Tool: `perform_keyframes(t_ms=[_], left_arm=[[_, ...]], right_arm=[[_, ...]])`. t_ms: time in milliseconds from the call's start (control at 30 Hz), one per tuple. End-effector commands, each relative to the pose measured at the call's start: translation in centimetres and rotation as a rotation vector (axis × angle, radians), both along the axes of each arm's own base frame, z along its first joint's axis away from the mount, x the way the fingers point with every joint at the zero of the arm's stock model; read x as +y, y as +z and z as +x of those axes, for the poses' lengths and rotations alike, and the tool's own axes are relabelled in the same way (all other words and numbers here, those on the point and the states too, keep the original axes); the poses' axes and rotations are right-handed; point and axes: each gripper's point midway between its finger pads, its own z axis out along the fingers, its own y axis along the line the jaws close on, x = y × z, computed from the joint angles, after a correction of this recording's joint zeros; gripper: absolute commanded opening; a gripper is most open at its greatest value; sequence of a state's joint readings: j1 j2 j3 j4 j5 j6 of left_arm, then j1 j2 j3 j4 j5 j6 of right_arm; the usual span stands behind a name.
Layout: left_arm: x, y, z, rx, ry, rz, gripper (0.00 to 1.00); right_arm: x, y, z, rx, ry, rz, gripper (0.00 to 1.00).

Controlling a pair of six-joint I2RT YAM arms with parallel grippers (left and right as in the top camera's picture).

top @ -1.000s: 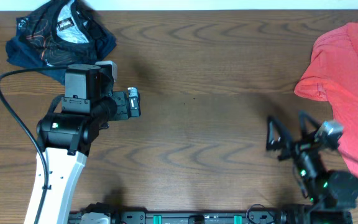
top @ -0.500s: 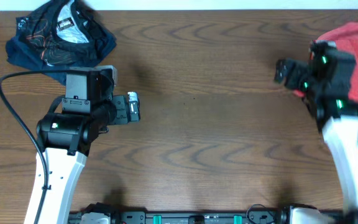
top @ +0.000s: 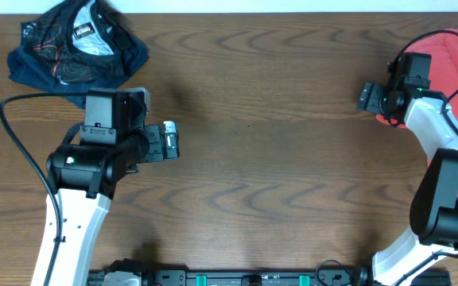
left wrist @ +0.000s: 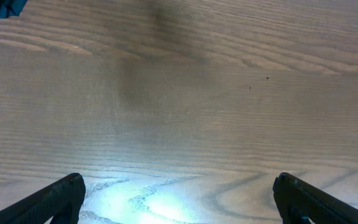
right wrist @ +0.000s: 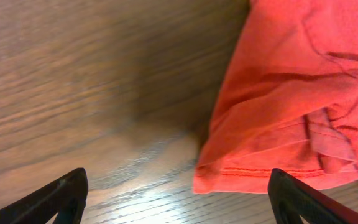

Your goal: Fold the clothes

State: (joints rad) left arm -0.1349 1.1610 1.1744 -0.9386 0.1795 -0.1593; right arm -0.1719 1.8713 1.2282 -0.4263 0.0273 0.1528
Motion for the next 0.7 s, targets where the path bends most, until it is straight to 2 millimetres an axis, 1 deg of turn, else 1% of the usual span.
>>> perform_keyframes(t_ms=[0,67,167,300,400,467,533,567,667], left_arm=[[0.0,0.7,0.1,-0.021,-0.007,0.01,0.98],[0.0,0.7,0.1,-0.021,-0.007,0.01,0.98],[0.0,0.7,0.1,-0.02,-0.007,0.01,0.98],[0.0,0.7,0.1,-0.021,-0.007,0.01,0.98],[0.0,0.7,0.1,-0.02,-0.007,0.01,0.98],[0.0,0.7,0.1,-0.021,-0.007,0.01,0.98],[0.0,0.7,0.1,-0.021,-0.007,0.01,0.98],[0.0,0.7,0.1,-0.021,-0.007,0.01,0.98],[0.0,0.7,0.1,-0.021,-0.007,0.01,0.98]], right_arm=[[-1.4,-0.2,0.5,0.003,-0.02,-0.03,0.9],[-1.6,-0.9,0.5,0.017,-0.025,-0.029,0.89],[-1.8,-2.1,0.2,0.042,-0.031,-0.024,0.81],[-1.9,-3.6,-0.1,0.075,-0.034,-0.018,0.79],[-2.0,-4.2,-0.1,0.085,-0.035,-0.016,0.77],[-2.0,-4.5,-0.1,0.086,-0.035,-0.016,0.73],[-2.0,-4.6,0.0,0.084,-0.035,-0.016,0.66],[-2.0,-4.7,0.1,0.085,-0.035,-0.016,0.6],[-2.0,-4.8,0.1,0.085,-0.035,-0.015,0.41]])
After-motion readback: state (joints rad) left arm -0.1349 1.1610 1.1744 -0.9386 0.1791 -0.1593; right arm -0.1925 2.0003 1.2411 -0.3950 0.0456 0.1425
